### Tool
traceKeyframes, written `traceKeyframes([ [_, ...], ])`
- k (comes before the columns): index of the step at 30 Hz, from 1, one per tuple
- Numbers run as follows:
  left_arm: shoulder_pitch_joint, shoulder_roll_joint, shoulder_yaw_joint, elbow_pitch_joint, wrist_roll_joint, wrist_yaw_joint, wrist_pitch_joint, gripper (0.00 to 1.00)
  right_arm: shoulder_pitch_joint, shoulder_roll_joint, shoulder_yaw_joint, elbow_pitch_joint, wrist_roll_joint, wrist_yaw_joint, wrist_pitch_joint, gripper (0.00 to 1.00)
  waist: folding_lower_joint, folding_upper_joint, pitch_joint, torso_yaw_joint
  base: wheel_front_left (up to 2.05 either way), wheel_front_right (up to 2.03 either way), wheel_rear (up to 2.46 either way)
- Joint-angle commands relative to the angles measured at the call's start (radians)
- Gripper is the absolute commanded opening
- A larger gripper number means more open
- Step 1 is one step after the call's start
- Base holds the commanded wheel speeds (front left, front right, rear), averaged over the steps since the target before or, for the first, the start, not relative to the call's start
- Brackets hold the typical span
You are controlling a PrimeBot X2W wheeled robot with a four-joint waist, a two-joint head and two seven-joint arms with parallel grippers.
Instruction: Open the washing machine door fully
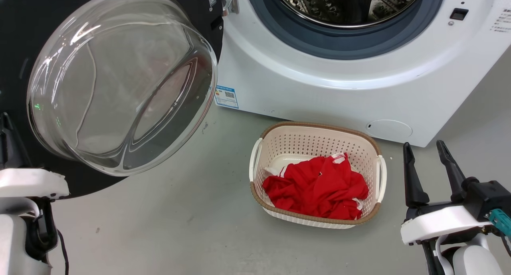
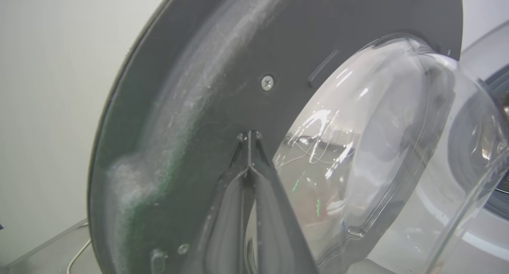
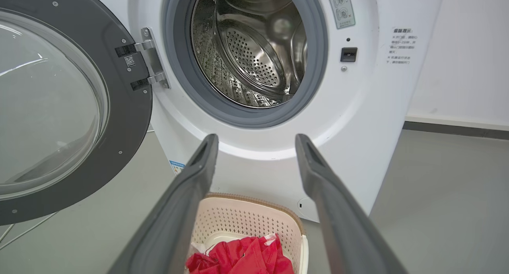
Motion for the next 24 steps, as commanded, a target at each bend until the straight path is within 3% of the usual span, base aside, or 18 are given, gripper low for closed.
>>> traceKeyframes([
  [1,0.018,0.006,0.003,-0.007,0.008,0.003,-0.004,0.0,-0.003,0.001,0.002,0.005,0.006,-0.001,-0.005,1.0,0.0,0.0,-0.008,-0.004,0.0,0.0,0.0],
  [13,0.173,-0.028,-0.072,-0.239,0.072,0.056,0.024,0.0,0.02,0.001,0.034,0.056,0.03,-0.001,-0.034,1.0,0.0,0.0,-0.086,-0.049,0.0,0.0,0.0],
  [24,0.212,-0.068,-0.209,-0.339,0.136,0.054,0.066,0.0,0.024,0.001,0.028,0.073,0.018,-0.001,-0.046,1.0,0.0,0.0,-0.144,-0.132,0.0,0.0,0.0],
])
